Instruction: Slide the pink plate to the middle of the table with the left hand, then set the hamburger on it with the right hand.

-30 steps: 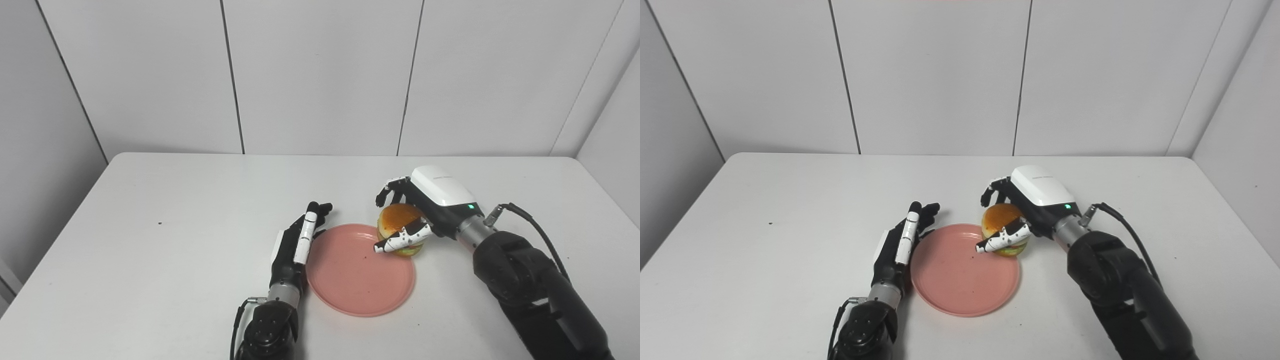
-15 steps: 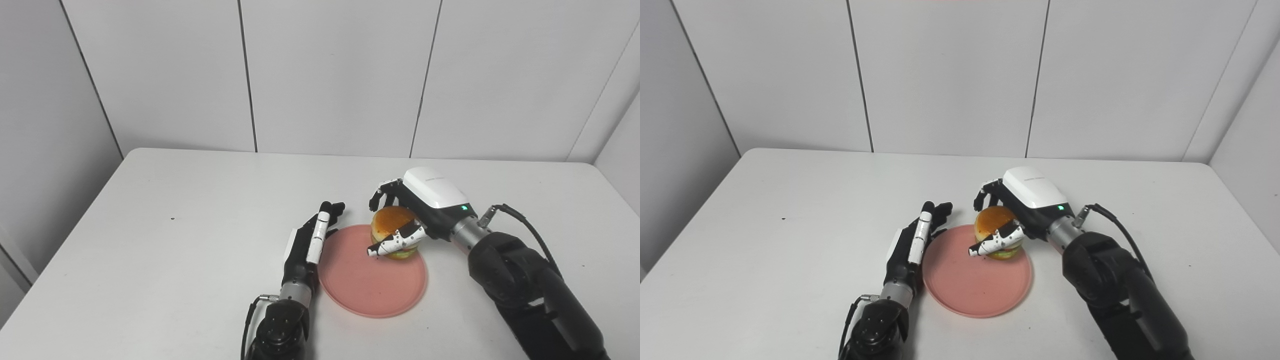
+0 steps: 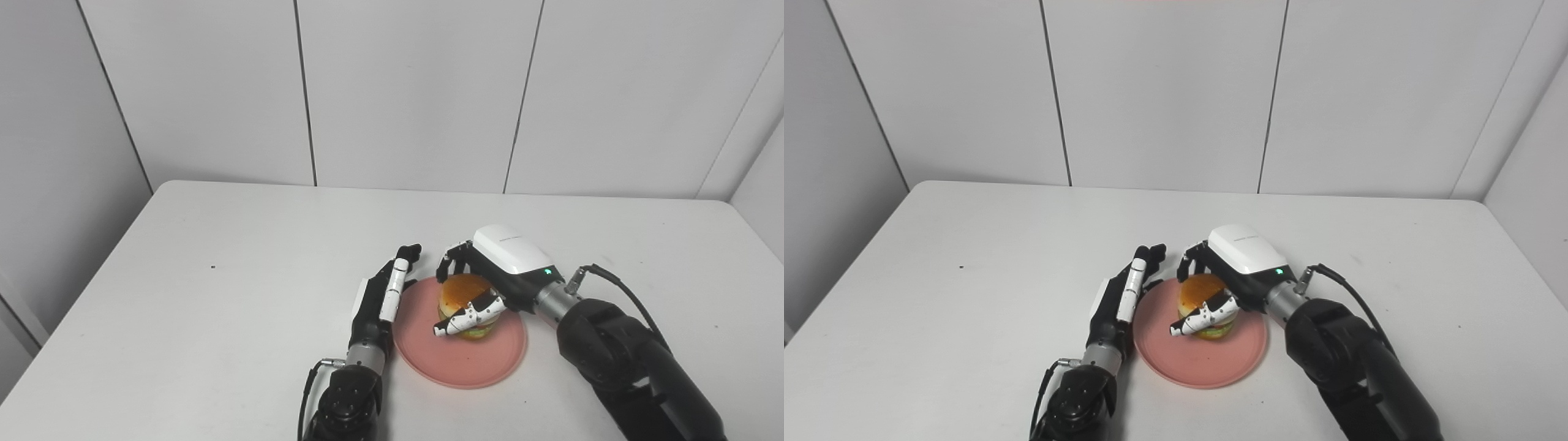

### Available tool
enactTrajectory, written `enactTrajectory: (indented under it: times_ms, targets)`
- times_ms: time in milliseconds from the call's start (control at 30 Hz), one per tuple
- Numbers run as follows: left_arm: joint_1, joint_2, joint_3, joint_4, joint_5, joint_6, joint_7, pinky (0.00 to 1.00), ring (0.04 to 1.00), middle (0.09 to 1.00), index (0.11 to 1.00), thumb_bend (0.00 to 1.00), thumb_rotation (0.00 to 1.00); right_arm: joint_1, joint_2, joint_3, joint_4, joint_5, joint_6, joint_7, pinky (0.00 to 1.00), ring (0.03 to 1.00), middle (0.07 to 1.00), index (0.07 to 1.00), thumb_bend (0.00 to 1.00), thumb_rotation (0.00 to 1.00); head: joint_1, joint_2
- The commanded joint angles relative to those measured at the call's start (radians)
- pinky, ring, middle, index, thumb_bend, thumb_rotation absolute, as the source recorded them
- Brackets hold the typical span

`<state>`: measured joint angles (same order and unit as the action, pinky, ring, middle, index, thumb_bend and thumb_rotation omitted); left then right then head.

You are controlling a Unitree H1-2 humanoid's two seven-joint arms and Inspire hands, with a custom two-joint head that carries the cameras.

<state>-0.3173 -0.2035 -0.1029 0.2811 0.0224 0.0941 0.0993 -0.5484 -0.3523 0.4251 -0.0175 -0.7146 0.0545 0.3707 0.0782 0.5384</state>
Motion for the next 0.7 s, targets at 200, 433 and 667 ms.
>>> enactTrajectory:
  times_ms: [200, 433, 667]
  targets:
    - [-0.002, -0.023, -0.017, 0.015, 0.02, 0.01, -0.001, 0.99, 0.913, 0.823, 0.697, 0.62, 1.0, -0.005, 0.015, -0.009, -0.015, 0.001, -0.033, -0.017, 0.3, 0.368, 0.449, 0.535, 0.7, 0.4, -0.004, 0.002]
    - [0.0, -0.019, -0.015, 0.014, 0.022, 0.011, -0.009, 0.89, 0.866, 0.8, 0.706, 0.63, 1.0, 0.004, 0.024, 0.003, 0.016, -0.027, -0.042, -0.042, 0.3, 0.376, 0.461, 0.558, 0.69, 0.4, -0.012, 0.003]
    - [0.003, -0.019, -0.014, 0.01, 0.023, 0.014, -0.009, 0.89, 0.862, 0.805, 0.719, 0.63, 1.0, 0.014, 0.038, 0.003, 0.028, -0.041, -0.029, -0.054, 0.28, 0.363, 0.456, 0.561, 0.7, 0.39, -0.015, 0.003]
